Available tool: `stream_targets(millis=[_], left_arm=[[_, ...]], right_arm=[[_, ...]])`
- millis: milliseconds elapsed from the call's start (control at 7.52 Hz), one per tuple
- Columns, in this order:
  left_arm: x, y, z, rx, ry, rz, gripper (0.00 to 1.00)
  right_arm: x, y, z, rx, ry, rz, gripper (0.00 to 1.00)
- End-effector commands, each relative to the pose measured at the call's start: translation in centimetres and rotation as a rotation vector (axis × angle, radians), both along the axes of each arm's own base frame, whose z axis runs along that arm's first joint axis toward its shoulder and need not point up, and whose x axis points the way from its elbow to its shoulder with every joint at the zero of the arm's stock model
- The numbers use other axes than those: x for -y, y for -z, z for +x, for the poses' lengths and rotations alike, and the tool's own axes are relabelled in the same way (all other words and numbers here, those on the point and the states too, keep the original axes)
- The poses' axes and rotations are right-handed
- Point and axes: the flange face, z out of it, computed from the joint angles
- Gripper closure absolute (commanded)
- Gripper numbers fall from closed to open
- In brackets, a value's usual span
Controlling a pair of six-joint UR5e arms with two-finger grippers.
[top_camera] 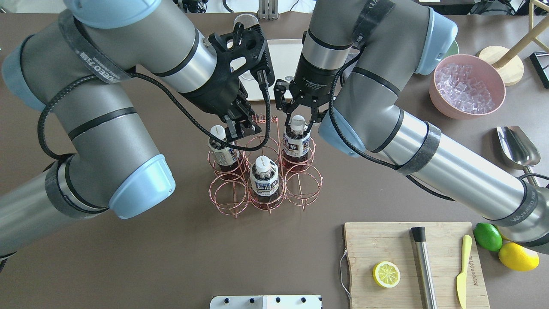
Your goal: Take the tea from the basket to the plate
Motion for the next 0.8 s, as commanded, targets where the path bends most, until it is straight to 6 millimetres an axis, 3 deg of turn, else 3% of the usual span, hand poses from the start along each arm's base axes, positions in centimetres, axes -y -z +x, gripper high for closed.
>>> stream_targets(millis=[0, 133, 399, 665], left_arm=[[-0.1, 0.1, -0.1, -0.002, -0.001, 0.003, 1.00], [0.0, 0.1, -0.1, -0.002, 0.001, 0.003, 1.00], [0.0, 0.0, -0.1, -0.001, 0.001, 0.002, 1.00], [0.0, 0.0, -0.1, -0.001, 0.002, 0.001, 1.00]], right_arm=[[0.0, 0.0, 0.0, -0.001, 0.000, 0.001, 0.86], [0.1, 0.1, 0.2, 0.002, -0.003, 0.001, 1.00], [0.1, 1.0, 1.8, 0.008, -0.016, -0.002, 1.00], [-1.3, 6.2, 6.0, -0.008, -0.045, -0.022, 1.00]])
